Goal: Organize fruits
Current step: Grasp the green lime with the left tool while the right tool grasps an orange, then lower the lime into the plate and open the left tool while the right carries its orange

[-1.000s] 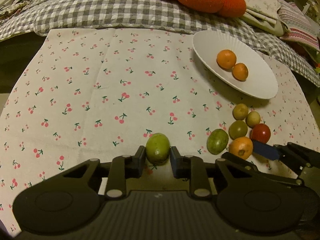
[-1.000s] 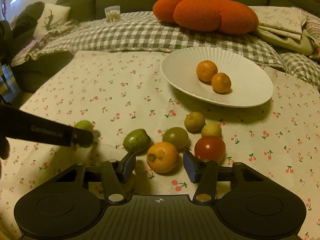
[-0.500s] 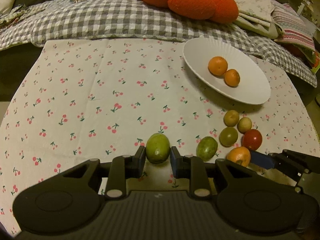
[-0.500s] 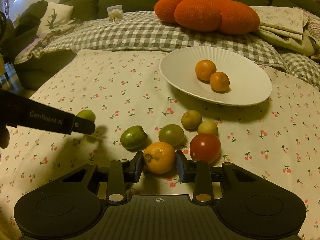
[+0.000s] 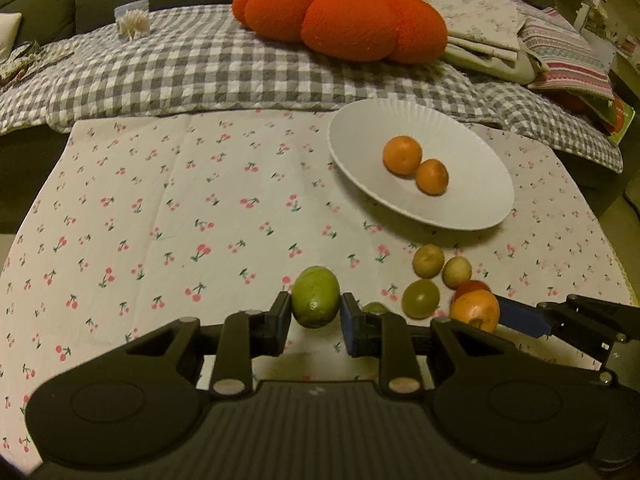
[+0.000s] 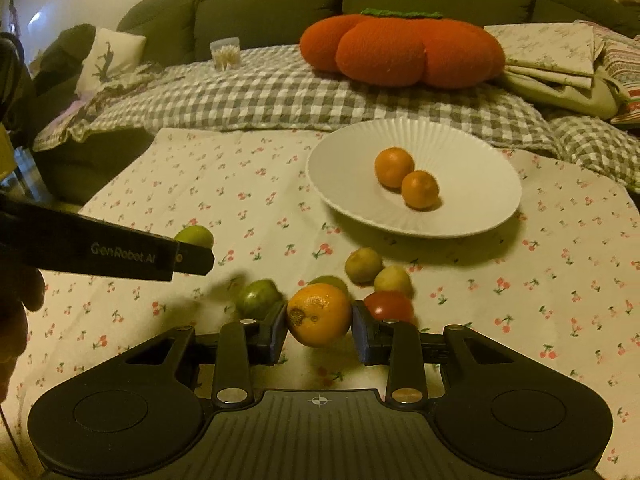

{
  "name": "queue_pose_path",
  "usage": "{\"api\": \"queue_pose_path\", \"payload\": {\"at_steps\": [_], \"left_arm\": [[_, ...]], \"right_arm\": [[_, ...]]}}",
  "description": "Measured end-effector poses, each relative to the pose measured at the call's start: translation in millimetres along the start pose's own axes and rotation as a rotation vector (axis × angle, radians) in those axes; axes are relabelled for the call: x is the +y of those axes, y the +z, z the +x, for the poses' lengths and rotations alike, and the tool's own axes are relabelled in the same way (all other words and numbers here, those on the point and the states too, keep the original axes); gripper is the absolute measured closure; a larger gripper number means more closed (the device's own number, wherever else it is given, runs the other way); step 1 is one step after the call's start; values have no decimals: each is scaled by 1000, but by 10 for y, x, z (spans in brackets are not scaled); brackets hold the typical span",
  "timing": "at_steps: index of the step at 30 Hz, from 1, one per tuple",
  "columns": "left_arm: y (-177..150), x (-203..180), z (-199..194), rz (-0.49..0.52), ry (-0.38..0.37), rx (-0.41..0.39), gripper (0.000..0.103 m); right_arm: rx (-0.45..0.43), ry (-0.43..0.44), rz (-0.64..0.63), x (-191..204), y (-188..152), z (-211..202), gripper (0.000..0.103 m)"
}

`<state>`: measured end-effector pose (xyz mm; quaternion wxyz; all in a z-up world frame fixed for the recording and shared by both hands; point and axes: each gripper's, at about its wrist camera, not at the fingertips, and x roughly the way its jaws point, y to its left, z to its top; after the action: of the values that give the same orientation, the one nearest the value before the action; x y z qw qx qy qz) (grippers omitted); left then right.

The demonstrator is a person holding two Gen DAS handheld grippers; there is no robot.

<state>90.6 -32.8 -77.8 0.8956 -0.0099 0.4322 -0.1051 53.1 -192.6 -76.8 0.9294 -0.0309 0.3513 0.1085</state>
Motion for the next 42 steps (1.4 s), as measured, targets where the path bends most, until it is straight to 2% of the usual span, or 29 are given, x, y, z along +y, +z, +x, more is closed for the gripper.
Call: {"api": "queue_pose_path", "payload": {"at_steps": [13,19,28,33,42], "left_arm": [[309,-147,-31,1,-40,-99,78],[488,-248,44,3,-101,-135,78],[684,-353,315,-43,-199,-117,78],[726,-334,485,-69,-193,-91,78],[739,-403,613,-46,-189,-78,78]], "right_arm": [[-52,-59,60,-361,167,-42,70],[-82,-96,85,-547,274,-44,70],[-111,-143,131,-812,487,66,70],[-119,-149,133,-881,564,133,70],[-97,-144,118,-855,615,294,70]]}}
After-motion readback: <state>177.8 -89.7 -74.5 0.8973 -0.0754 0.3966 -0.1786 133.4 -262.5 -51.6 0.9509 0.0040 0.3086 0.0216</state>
